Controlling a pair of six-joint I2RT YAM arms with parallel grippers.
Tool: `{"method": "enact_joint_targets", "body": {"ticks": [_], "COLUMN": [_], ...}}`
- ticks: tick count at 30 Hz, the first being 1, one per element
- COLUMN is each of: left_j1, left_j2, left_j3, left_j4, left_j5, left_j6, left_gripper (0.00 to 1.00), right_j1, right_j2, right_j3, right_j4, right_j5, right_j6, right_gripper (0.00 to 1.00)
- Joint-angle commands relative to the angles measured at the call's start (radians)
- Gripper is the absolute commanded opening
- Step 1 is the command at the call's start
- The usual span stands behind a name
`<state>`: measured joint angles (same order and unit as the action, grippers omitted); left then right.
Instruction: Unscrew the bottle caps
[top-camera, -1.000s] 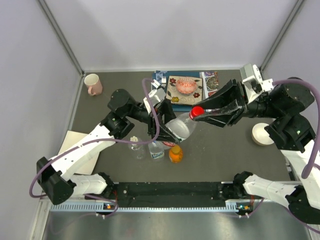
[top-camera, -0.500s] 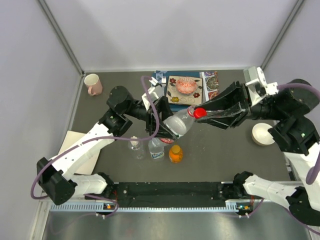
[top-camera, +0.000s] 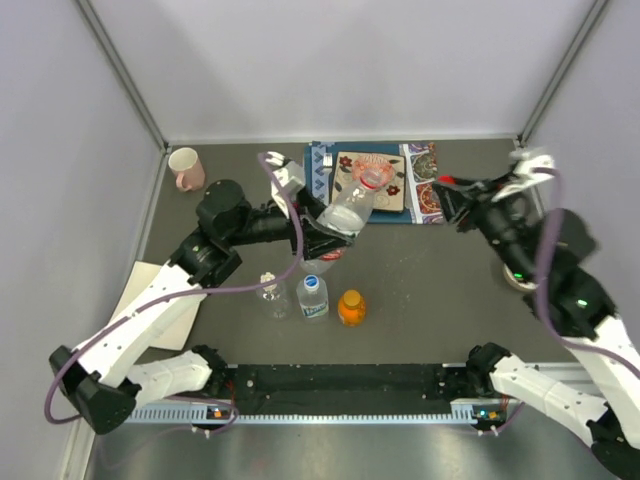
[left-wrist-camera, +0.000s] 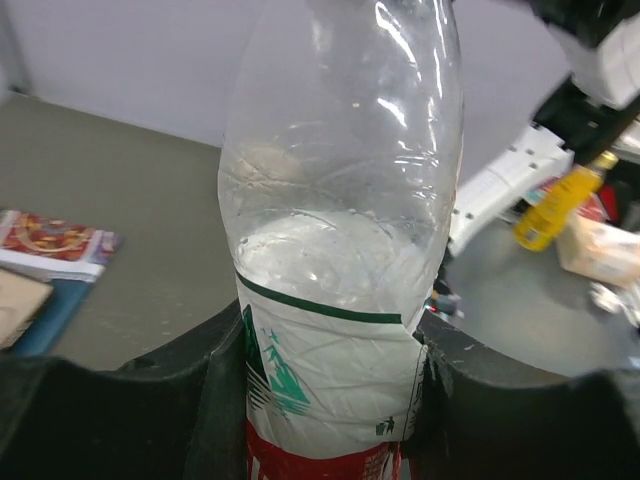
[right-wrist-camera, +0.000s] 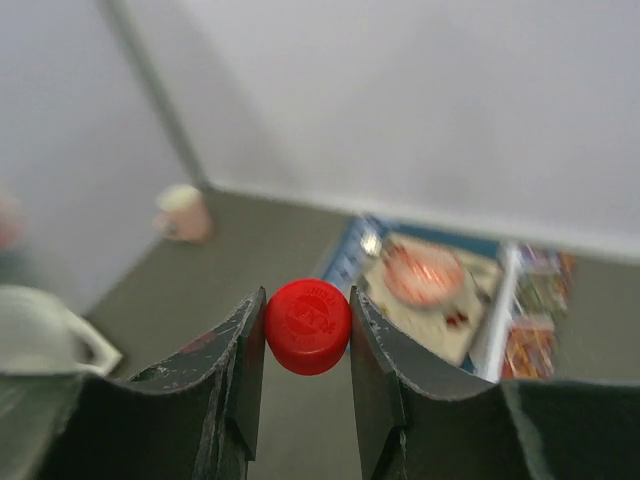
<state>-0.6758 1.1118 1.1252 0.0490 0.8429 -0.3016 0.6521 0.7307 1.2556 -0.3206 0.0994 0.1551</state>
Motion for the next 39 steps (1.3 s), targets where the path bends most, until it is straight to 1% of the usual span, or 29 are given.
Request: {"method": "enact_joint_targets", "body": {"ticks": [1,2,3,4,6,8,11,12,14,22,30,39], "left_j1": [0.002,0.004,0.002,0.002,0.002,0.004,0.002,0.002,0.004,0.002,0.004,0.002], "left_j2": [-0.124,-0.138,-0.151,-0.179,-0.202,-0.233,-0.273,-0.283,-0.311,-0.366,-0.379,-0.369], "left_j3": [-0.031,-0.038,-0.041,-0.048,-0.057,-0.073,-0.102,-0.111,-0.133,-0.168,-0.188,-0.189], "left_j4": [0.0,-0.001,-0.001,-0.009,-0.021,-0.034,-0.037,-0.037,-0.037,-0.044,-0.07,-0.069], "left_j5": [-0.279,-0.3,-0.317,-0.33,-0.37,-0.395,-0.416,-0.429,-0.439,-0.472,-0.487,-0.481], "left_j6": [0.076,0.079,0.09,0.093,0.105,0.111,0.113,0.11,0.11,0.121,0.127,0.128], "left_gripper": [0.49,0.49,0.49,0.5,0.51,0.51,0.51,0.51,0.51,0.51,0.51,0.52], "right_j1": [0.003,0.003,0.001,0.001,-0.012,-0.047,-0.097,-0.118,-0.127,-0.155,-0.157,-0.166], "right_j2": [0.039,0.064,0.078,0.091,0.137,0.174,0.269,0.326,0.377,0.649,0.772,0.86], "right_j3": [-0.22,-0.255,-0.321,-0.35,-0.425,-0.464,-0.51,-0.525,-0.542,-0.539,-0.506,-0.475], "right_j4": [-0.038,-0.037,-0.016,-0.005,0.053,0.101,0.161,0.17,0.205,0.259,0.267,0.242], "right_j5": [0.448,0.463,0.474,0.483,0.461,0.438,0.395,0.381,0.382,0.375,0.361,0.336], "right_j6": [0.135,0.188,0.204,0.221,0.267,0.302,0.343,0.353,0.36,0.383,0.368,0.365], "right_gripper": [0.0,0.0,0.0,0.0,0.0,0.0,0.0,0.0,0.0,0.0,0.0,0.0]}}
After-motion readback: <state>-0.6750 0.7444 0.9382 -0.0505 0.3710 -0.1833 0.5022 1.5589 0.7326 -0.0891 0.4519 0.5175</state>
